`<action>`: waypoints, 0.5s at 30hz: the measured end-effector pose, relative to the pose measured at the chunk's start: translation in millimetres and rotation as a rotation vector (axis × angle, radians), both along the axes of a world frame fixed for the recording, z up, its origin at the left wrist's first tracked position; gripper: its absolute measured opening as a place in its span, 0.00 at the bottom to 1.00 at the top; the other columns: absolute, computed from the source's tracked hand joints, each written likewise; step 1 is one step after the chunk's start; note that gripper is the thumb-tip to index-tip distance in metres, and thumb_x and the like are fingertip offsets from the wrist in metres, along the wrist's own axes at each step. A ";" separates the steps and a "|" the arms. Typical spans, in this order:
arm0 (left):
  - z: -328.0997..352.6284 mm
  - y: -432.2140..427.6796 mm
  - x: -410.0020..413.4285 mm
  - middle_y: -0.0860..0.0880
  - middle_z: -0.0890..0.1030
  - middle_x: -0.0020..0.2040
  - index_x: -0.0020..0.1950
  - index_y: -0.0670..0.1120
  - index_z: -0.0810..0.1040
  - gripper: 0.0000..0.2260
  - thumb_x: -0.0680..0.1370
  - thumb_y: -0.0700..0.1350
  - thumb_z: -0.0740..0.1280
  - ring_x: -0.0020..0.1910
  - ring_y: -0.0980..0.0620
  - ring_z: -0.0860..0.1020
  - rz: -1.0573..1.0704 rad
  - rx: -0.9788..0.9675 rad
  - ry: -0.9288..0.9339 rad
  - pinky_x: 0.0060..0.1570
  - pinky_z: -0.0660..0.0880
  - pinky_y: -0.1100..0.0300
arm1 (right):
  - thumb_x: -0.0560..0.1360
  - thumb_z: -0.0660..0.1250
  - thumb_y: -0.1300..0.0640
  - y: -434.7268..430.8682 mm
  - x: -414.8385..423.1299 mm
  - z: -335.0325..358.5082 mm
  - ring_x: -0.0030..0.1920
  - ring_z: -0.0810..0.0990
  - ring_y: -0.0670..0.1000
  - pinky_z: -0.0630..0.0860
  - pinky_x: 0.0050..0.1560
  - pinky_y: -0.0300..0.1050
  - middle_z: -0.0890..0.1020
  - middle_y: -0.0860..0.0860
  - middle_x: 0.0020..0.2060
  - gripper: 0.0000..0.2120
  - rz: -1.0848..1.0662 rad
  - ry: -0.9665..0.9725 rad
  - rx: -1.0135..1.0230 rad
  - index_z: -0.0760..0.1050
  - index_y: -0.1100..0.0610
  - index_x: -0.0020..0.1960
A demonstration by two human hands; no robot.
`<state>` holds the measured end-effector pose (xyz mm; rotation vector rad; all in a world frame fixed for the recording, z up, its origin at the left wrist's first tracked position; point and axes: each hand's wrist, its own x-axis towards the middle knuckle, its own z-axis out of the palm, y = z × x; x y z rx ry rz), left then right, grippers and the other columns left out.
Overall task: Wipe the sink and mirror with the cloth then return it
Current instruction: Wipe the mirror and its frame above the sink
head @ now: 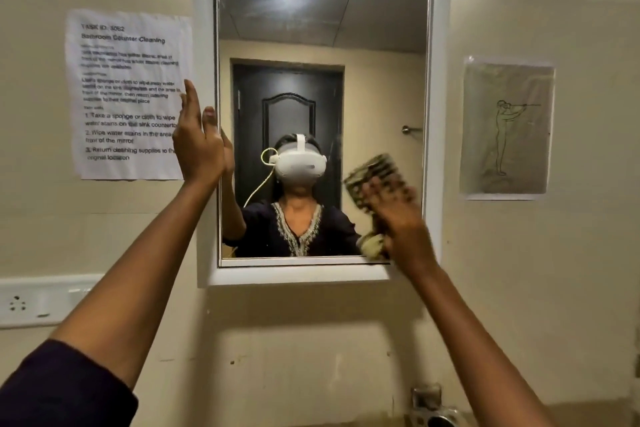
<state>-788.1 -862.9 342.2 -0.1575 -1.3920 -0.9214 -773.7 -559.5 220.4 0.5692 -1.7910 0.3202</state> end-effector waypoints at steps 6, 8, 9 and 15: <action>0.1 0.6 -1.7 0.40 0.68 0.72 0.75 0.45 0.57 0.22 0.81 0.45 0.55 0.71 0.45 0.67 0.066 0.020 -0.010 0.69 0.62 0.60 | 0.69 0.48 0.63 37.3 -1.9 3.2 0.74 0.49 0.51 0.41 0.75 0.53 0.59 0.49 0.71 0.31 -0.101 -0.066 -0.189 0.58 0.53 0.72; -0.9 -0.4 -1.3 0.41 0.67 0.72 0.75 0.44 0.57 0.22 0.81 0.45 0.55 0.72 0.45 0.66 0.057 0.005 -0.005 0.69 0.61 0.61 | 0.67 0.51 0.68 32.5 -1.1 -15.7 0.75 0.50 0.49 0.42 0.76 0.47 0.60 0.48 0.71 0.33 -0.057 -0.063 -0.342 0.61 0.54 0.72; -1.1 -1.1 -1.7 0.41 0.67 0.72 0.75 0.44 0.58 0.22 0.81 0.45 0.56 0.72 0.45 0.66 0.057 -0.006 0.003 0.69 0.61 0.61 | 0.66 0.53 0.70 30.2 1.2 -29.4 0.75 0.53 0.50 0.45 0.76 0.45 0.62 0.48 0.71 0.34 -0.026 -0.060 -0.439 0.63 0.55 0.71; -0.3 -0.9 -2.2 0.41 0.68 0.72 0.75 0.44 0.58 0.22 0.81 0.45 0.56 0.71 0.46 0.67 0.060 -0.005 0.015 0.64 0.55 0.70 | 0.66 0.52 0.71 -6.4 20.5 -110.1 0.71 0.65 0.56 0.61 0.68 0.32 0.67 0.52 0.69 0.31 0.037 -0.028 -0.873 0.68 0.58 0.68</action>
